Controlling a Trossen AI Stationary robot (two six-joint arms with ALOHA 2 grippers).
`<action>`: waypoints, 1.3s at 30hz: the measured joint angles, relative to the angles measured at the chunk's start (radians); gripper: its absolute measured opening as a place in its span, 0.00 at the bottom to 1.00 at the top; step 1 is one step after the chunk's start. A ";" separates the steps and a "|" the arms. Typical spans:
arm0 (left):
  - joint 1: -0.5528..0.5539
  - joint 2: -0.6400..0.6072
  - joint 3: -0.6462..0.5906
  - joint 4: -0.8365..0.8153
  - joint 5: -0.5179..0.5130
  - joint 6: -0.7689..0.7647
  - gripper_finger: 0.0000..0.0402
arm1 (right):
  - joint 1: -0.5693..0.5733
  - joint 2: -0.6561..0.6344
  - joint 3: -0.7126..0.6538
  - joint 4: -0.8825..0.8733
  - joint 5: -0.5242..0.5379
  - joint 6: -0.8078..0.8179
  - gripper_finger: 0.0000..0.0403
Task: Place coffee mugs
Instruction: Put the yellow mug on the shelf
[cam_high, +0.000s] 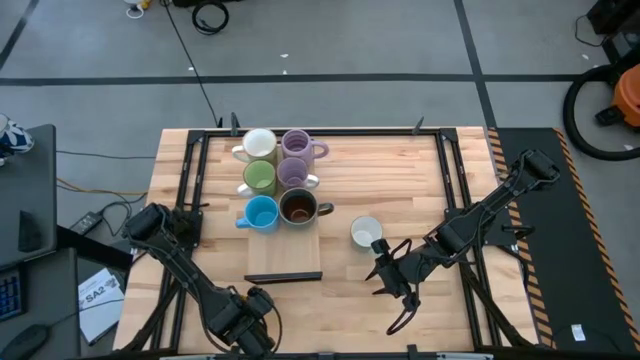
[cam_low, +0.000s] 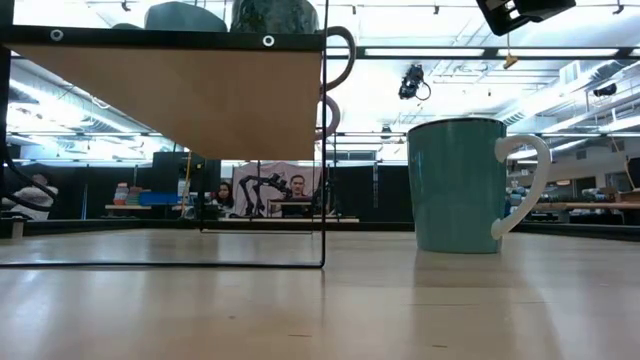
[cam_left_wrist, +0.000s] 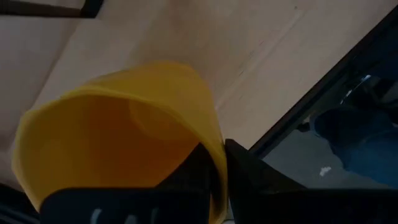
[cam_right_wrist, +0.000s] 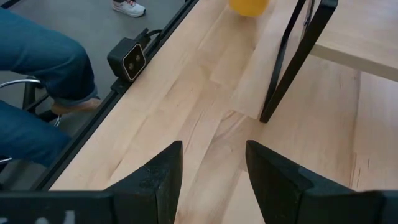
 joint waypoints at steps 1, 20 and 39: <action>0.001 0.000 0.000 0.000 -0.005 0.006 0.09 | 0.000 0.000 0.000 0.000 0.000 0.000 0.45; 0.000 0.000 0.000 0.013 -0.043 0.018 0.09 | 0.000 0.000 0.000 0.001 0.000 0.000 0.45; -0.006 0.065 0.003 0.108 -0.016 0.008 0.09 | 0.000 0.000 0.001 0.008 0.000 0.000 0.45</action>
